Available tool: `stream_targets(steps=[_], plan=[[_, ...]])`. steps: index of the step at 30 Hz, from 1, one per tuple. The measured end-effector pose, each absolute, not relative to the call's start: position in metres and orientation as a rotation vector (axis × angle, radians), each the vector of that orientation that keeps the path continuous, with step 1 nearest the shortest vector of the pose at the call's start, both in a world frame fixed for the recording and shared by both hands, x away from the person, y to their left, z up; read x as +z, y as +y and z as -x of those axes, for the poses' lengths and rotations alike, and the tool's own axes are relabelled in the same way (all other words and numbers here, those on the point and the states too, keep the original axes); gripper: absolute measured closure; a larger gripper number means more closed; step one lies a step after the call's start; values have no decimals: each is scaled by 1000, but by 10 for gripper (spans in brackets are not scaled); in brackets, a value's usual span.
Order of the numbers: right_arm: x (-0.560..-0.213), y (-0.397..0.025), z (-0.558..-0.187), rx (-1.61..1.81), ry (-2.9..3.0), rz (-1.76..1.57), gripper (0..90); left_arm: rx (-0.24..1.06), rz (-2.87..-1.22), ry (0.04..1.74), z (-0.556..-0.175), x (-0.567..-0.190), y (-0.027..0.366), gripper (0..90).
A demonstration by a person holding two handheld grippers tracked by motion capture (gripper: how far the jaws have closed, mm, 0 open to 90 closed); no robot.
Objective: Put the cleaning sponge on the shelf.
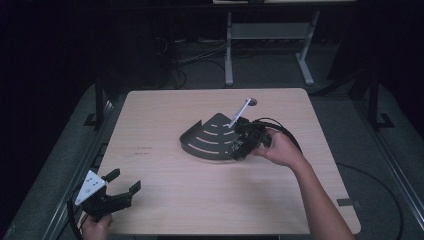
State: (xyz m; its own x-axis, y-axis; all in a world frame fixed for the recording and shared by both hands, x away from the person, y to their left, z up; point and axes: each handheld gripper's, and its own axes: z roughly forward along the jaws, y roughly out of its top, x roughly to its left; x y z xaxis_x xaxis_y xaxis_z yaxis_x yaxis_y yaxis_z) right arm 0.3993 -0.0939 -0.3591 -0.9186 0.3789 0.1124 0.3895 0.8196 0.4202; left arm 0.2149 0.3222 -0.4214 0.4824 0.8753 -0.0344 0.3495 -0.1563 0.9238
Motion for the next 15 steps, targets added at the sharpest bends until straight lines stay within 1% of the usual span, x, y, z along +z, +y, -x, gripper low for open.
stream_targets(steps=[15], plan=[[-349,-81,-413,-691,-2978,602,336,652,-1725,1050,-216,-422,323,131]])
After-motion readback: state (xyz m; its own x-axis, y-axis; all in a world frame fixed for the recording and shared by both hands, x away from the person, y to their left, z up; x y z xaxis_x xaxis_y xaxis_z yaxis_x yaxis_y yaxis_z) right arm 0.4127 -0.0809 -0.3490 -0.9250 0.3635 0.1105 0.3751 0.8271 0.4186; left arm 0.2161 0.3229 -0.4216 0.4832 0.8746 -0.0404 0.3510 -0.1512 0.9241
